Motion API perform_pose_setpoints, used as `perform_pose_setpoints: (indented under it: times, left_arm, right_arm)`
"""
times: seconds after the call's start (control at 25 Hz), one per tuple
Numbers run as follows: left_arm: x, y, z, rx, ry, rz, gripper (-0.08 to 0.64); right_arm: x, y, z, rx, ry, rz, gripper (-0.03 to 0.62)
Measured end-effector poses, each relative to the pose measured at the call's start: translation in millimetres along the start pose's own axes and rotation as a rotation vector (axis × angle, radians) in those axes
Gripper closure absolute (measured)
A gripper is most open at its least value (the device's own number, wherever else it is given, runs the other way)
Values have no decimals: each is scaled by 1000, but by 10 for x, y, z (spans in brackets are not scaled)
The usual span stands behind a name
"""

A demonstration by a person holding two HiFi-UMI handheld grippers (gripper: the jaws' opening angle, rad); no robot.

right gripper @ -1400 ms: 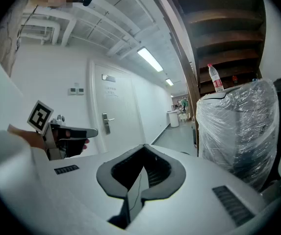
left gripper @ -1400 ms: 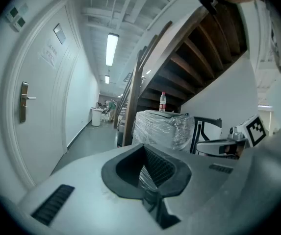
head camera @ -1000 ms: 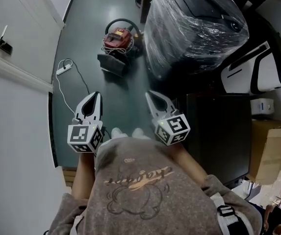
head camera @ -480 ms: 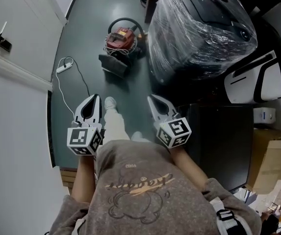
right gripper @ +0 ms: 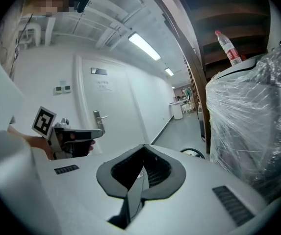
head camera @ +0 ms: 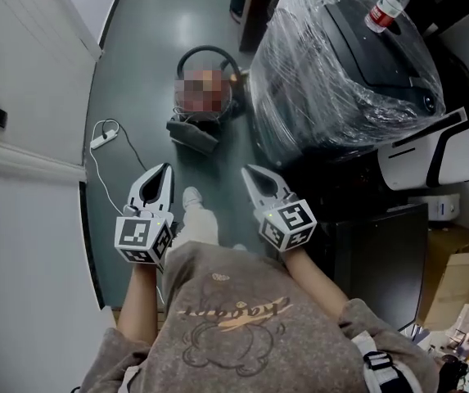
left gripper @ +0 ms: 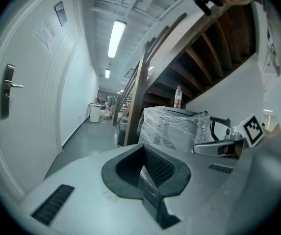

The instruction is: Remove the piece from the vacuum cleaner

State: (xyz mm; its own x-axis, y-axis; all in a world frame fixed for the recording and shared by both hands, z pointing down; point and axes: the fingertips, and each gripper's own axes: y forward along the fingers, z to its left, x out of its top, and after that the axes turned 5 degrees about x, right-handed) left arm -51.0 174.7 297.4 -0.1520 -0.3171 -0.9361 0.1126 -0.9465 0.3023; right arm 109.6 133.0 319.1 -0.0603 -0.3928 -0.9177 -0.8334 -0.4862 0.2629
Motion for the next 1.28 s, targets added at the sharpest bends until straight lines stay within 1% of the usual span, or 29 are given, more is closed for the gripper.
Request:
perform_pose_setpoints:
  times: [0.2, 0.32, 0.48, 0.64, 0.84, 1.04, 1.2, 1.28]
  left_arm:
    - [336, 605, 532, -35, 25, -11, 558]
    - [467, 916, 780, -62, 40, -6, 558]
    - [600, 1315, 967, -113, 55, 0, 558]
    - [681, 1590, 1061, -152, 57, 3, 558]
    - [693, 1866, 1088, -178, 46, 10, 558]
    - [698, 2065, 1121, -168, 51, -3, 558]
    - [694, 2175, 1133, -175, 44, -2, 557]
    - [680, 2225, 1133, -182, 27, 3, 555]
  right_arm:
    - [277, 772, -164, -10, -20, -10, 592]
    - [367, 1115, -288, -47, -7, -15, 592]
    - [466, 1408, -495, -106, 9, -24, 592]
    - [534, 1553, -669, -148, 22, -33, 592]
    - [597, 1641, -913, -186, 29, -50, 592]
    - [619, 1703, -1055, -183, 31, -58, 592]
    - [599, 1749, -1115, -150, 49, -62, 590]
    - [578, 1785, -1133, -124, 61, -59, 554]
